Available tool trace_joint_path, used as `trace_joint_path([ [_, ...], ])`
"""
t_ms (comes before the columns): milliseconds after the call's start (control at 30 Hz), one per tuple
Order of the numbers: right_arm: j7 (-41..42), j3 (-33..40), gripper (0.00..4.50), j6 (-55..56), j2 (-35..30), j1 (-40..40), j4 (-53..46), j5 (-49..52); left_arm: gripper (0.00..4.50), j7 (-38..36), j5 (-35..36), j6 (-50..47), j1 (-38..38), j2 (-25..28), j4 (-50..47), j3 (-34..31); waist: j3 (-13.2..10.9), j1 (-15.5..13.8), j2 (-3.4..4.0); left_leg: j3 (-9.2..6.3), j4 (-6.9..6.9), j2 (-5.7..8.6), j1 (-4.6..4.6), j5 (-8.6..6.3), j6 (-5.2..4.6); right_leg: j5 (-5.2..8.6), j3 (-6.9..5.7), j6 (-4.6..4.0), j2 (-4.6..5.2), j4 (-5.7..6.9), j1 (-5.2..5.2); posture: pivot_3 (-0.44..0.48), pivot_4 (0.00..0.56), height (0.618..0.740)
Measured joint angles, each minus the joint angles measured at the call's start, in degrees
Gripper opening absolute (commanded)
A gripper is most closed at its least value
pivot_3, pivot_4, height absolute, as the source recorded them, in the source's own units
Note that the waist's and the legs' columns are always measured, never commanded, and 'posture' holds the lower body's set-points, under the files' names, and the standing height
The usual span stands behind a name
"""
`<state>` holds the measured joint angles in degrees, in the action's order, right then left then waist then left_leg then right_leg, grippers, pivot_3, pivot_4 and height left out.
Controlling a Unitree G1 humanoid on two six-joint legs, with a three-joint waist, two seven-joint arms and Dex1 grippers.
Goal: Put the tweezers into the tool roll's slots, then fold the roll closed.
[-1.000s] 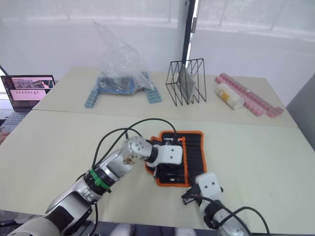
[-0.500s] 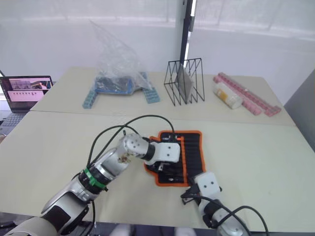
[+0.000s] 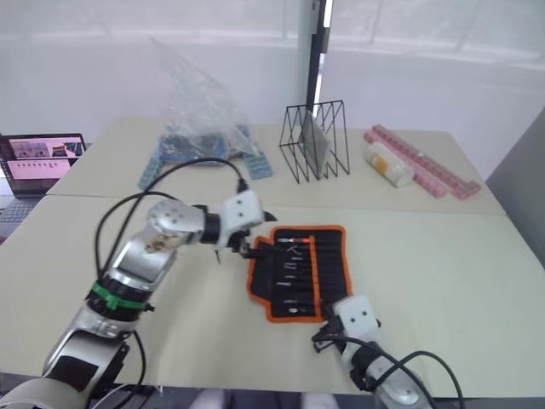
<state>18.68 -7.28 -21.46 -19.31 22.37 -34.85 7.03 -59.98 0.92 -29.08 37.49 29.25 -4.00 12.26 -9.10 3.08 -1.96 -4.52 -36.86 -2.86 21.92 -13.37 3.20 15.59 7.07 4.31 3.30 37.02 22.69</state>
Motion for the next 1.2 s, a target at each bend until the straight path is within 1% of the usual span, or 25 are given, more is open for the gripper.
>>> trace_joint_path([
  [67, 0.3, 0.1, 0.0, 0.0, -0.3, -0.2, 0.1, 0.1, 3.73, 1.0, 1.2, -0.9, -5.0, 2.9, -1.2, -3.5, 0.0, 0.1, 0.01, -0.01, 0.02, -0.02, 0.0, 0.0, 0.0, 0.01, -0.01, -0.02, 0.0, 0.02, 0.01, 0.0, 0.15, 0.718],
  [167, 1.1, 0.7, 0.0, 0.0, -0.7, -0.3, 0.3, 0.2, 4.46, 3.3, 3.6, -2.8, -13.2, 5.0, -5.3, -8.8, 0.0, -0.4, -0.05, -0.01, -0.01, -0.02, 0.05, 0.0, 0.01, 0.01, -0.02, -0.02, 0.02, 0.0, 0.01, 0.0, 0.15, 0.718],
  [233, 1.4, 1.1, 0.0, 0.0, -1.1, -0.4, 0.5, 0.4, 4.46, 4.6, 5.3, -4.2, -17.8, 5.5, -9.0, -12.3, -0.1, -0.6, -0.11, -0.01, -0.01, -0.02, 0.03, 0.0, 0.01, 0.01, -0.05, -0.01, 0.03, 0.0, -0.01, 0.0, 0.15, 0.718],
  [333, 2.4, 1.3, 0.0, -0.1, -1.6, -0.9, 0.8, 0.9, 4.46, 6.1, 8.2, -5.5, -29.1, 7.2, -16.6, -19.0, 0.0, -0.3, -0.06, 0.0, 0.02, -0.06, -0.04, 0.0, 0.01, 0.04, -0.03, -0.08, 0.02, 0.01, -0.02, 0.0, 0.15, 0.718],
  [400, 3.0, 1.7, 0.0, -0.1, -2.3, -1.1, 1.0, 1.1, 4.46, 7.6, 10.1, -6.5, -36.5, 7.1, -20.5, -23.7, -0.1, -0.5, -0.07, -0.01, 0.04, -0.09, -0.04, 0.0, 0.01, 0.06, -0.08, -0.11, 0.02, 0.03, 0.0, 0.0, 0.15, 0.718],
  [467, 3.7, 2.4, 0.0, 0.0, -2.6, -1.1, 1.3, 1.2, 4.46, 8.9, 11.4, -6.4, -41.8, 6.7, -23.2, -27.7, -0.1, -0.7, -0.11, -0.01, 0.02, -0.09, -0.07, 0.0, 0.01, 0.06, -0.08, -0.11, 0.03, 0.02, -0.05, 0.0, 0.15, 0.718],
  [500, 3.8, 2.5, 0.0, 0.0, -2.7, -1.2, 1.5, 1.2, 4.46, 9.6, 12.1, -6.1, -44.0, 6.5, -24.3, -29.5, 0.0, -0.8, -0.14, -0.01, 0.02, -0.08, -0.12, 0.0, 0.01, 0.11, -0.1, -0.2, 0.05, 0.0, -0.1, 0.0, 0.15, 0.718],
  [533, 3.9, 2.6, 0.0, 0.0, -2.8, -1.3, 1.7, 1.4, 4.46, 10.1, 12.7, -5.5, -46.3, 6.0, -25.1, -31.1, 0.0, -0.9, -0.18, -0.01, 0.01, -0.08, -0.18, -0.01, 0.02, 0.27, -0.09, -0.49, 0.05, -0.02, -0.17, 0.0, 0.15, 0.718],
  [600, 4.8, 2.5, 0.0, 0.0, -3.0, -1.7, 2.1, 1.8, 4.46, 10.9, 13.7, -1.1, -53.8, 2.8, -26.6, -35.9, 0.0, -0.4, -0.23, 0.02, 0.02, -0.08, -0.29, -0.02, 0.03, 0.3, -0.05, -0.54, 0.07, -0.06, -0.27, 0.0, 0.15, 0.718],
  [667, 5.2, 2.8, 0.0, 0.1, -3.4, -1.7, 2.2, 2.2, 4.46, 11.1, 13.9, 3.8, -60.4, 0.4, -26.3, -39.0, 0.0, -0.4, -0.26, 0.03, 0.04, -0.1, -0.32, -0.03, 0.02, 0.34, -0.07, -0.58, 0.07, -0.06, -0.29, 0.0, 0.15, 0.718],
  [833, 6.2, 3.2, 0.0, 0.3, -3.9, -2.5, 3.6, 2.2, 4.46, 12.4, 15.2, 12.2, -68.3, -4.2, -23.9, -44.1, 0.0, -0.9, -0.37, 0.02, 0.03, -0.08, -0.4, -0.04, 0.03, 0.36, -0.07, -0.62, 0.09, -0.13, -0.34, 0.0, 0.15, 0.718],
  [900, 6.5, 3.3, 0.0, 0.6, -4.0, -2.6, 3.9, 2.2, 4.46, 13.0, 16.1, 13.9, -70.6, -5.8, -23.7, -44.1, 0.0, -0.9, -0.55, 0.02, 0.03, -0.09, -0.42, -0.05, 0.04, 0.37, -0.07, -0.62, 0.09, -0.18, -0.33, 0.0, 0.15, 0.718],
  [1000, 6.9, 3.3, 0.0, 0.8, -4.1, -2.7, 4.0, 2.2, 4.46, 14.8, 17.3, 14.6, -72.8, -8.2, -24.5, -43.9, 0.0, -0.7, -0.63, 0.02, 0.03, -0.09, -0.34, -0.06, 0.07, 0.37, -0.06, -0.62, 0.1, -0.23, -0.33, 0.0, 0.15, 0.718],
  [1100, 7.2, 3.4, 0.0, 0.9, -4.3, -2.8, 4.1, 2.3, 4.46, 16.1, 17.3, 15.4, -74.3, -8.8, -25.9, -42.8, 0.0, -0.7, -0.63, 0.02, 0.03, -0.09, -0.26, -0.06, 0.07, 0.37, -0.06, -0.63, 0.1, -0.23, -0.28, 0.0, 0.15, 0.718],
  [1200, 7.4, 3.4, 0.0, 1.0, -4.3, -2.9, 4.3, 2.3, 4.46, 17.1, 17.3, 15.5, -74.2, -8.6, -26.6, -41.4, 0.0, -0.6, -0.63, 0.02, 0.03, -0.09, -0.26, -0.06, 0.07, 0.37, -0.06, -0.62, 0.1, -0.23, -0.26, 0.0, 0.15, 0.718],
])
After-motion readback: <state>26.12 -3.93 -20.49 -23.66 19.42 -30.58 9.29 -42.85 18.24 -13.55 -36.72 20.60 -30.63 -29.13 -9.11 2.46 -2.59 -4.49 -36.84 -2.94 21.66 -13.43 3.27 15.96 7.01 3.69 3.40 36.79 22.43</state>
